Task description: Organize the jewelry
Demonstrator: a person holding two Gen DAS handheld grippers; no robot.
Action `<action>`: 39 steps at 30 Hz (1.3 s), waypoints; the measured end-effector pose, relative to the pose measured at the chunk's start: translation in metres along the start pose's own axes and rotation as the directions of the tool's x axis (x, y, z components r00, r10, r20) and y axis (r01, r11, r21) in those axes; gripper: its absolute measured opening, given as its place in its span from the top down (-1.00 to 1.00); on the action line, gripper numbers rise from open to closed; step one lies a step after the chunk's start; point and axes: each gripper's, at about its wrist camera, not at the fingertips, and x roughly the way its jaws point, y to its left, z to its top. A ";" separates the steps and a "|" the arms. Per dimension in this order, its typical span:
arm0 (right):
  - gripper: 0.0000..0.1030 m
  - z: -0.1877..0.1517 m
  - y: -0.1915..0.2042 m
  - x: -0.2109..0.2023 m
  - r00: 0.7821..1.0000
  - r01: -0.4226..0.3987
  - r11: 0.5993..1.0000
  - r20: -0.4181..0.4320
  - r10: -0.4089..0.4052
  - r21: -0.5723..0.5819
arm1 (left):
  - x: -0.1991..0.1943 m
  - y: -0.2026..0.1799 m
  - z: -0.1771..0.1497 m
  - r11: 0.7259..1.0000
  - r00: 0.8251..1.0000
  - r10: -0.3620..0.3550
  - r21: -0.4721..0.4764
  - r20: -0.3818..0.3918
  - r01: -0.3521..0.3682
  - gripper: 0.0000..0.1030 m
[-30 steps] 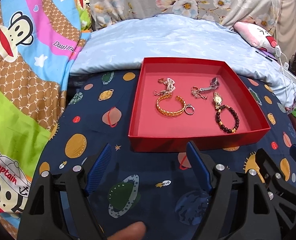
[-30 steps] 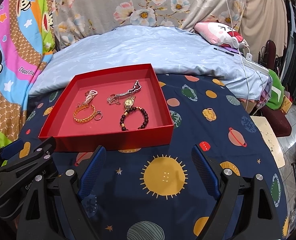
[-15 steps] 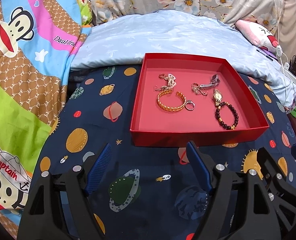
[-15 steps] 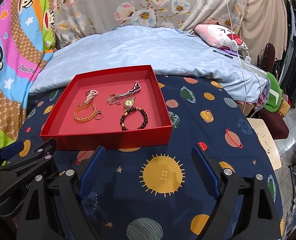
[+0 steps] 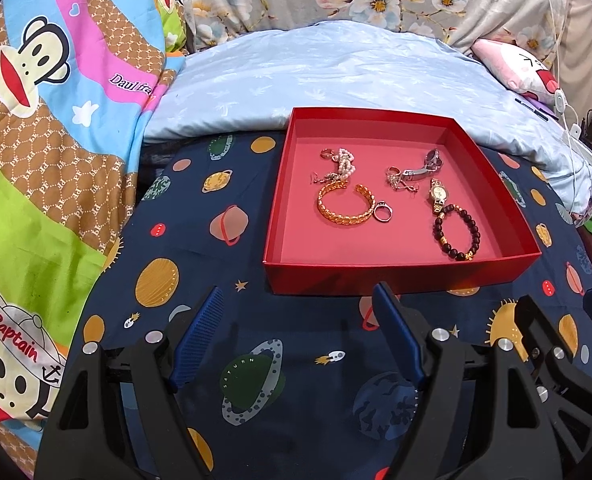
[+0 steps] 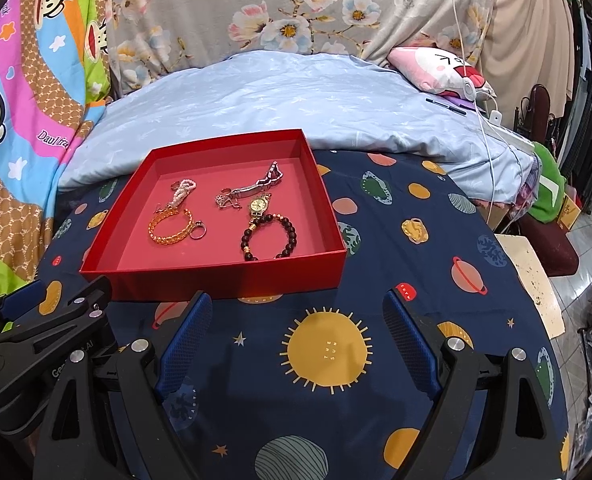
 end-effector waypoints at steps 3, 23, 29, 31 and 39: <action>-0.67 -0.001 0.000 -0.001 1.000 -0.001 1.000 -0.002 0.001 0.002 | 0.000 0.000 0.000 1.000 1.000 0.001 0.000 -0.001 -0.001 -0.44; -0.67 -0.002 0.002 -0.002 1.000 -0.001 1.000 0.002 0.001 0.006 | -0.004 -0.002 -0.001 1.000 0.999 0.010 0.017 0.053 -0.011 -0.44; -0.67 -0.001 0.001 -0.003 1.000 0.001 1.000 0.005 -0.001 0.008 | -0.003 -0.004 0.002 1.000 0.999 -0.004 0.013 0.048 0.004 -0.44; -0.67 0.000 0.001 -0.003 1.000 0.002 1.000 0.005 -0.002 0.007 | -0.003 -0.004 0.003 1.000 0.999 0.000 0.015 0.049 0.000 -0.43; -0.67 0.002 0.003 -0.003 1.000 0.005 1.000 0.006 -0.005 -0.002 | -0.002 -0.004 0.003 1.000 0.999 -0.003 0.010 0.034 0.003 -0.38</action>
